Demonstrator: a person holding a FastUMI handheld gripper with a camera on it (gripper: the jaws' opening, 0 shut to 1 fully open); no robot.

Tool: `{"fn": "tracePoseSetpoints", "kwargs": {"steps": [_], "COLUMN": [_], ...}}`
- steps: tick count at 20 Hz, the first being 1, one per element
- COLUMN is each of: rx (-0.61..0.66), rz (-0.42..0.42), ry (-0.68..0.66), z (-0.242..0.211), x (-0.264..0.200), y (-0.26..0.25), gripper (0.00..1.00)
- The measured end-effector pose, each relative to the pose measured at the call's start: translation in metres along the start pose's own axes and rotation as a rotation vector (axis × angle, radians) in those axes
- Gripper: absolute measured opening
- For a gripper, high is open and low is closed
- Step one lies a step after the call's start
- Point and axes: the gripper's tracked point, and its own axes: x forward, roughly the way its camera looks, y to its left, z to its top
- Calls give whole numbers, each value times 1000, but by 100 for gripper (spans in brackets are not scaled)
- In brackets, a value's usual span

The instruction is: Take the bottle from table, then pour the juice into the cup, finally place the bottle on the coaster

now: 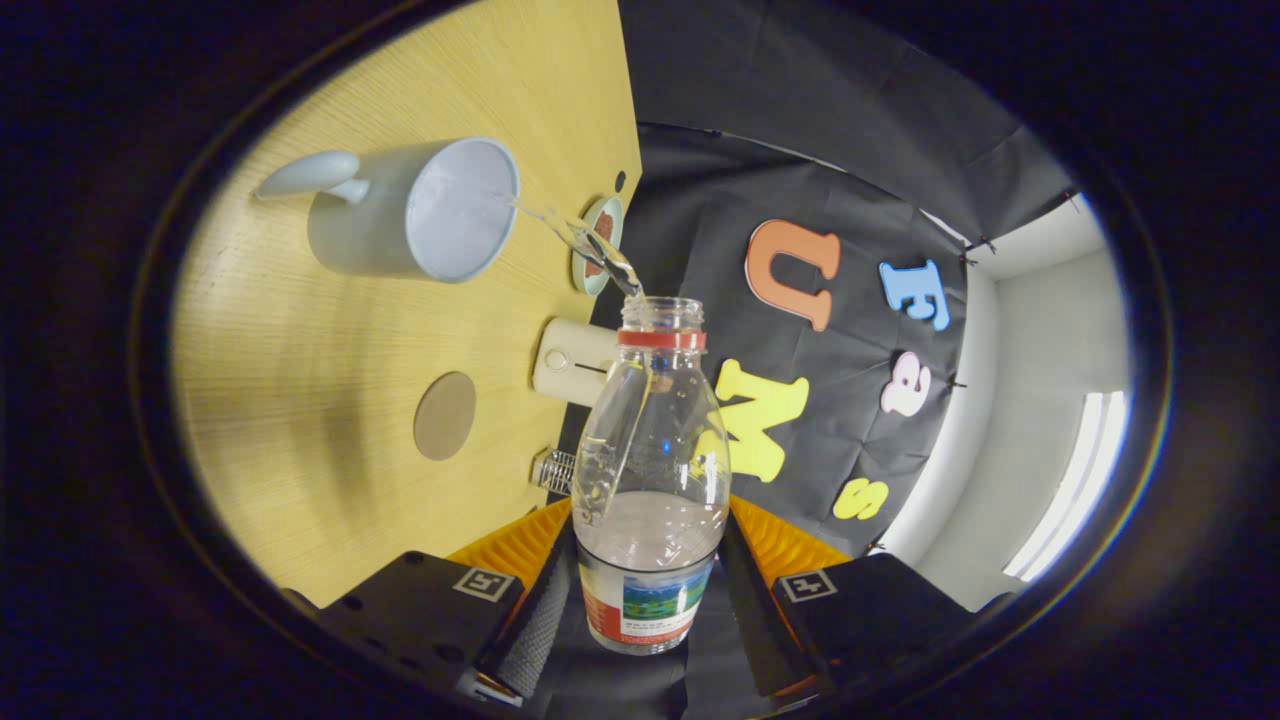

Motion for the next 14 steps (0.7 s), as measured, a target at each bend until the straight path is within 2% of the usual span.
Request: {"fn": "tracePoseSetpoints", "kwargs": {"steps": [14], "rx": [-21], "rz": [-16], "ry": [21], "z": [-2], "x": [-2], "y": [-3], "gripper": [81]}}
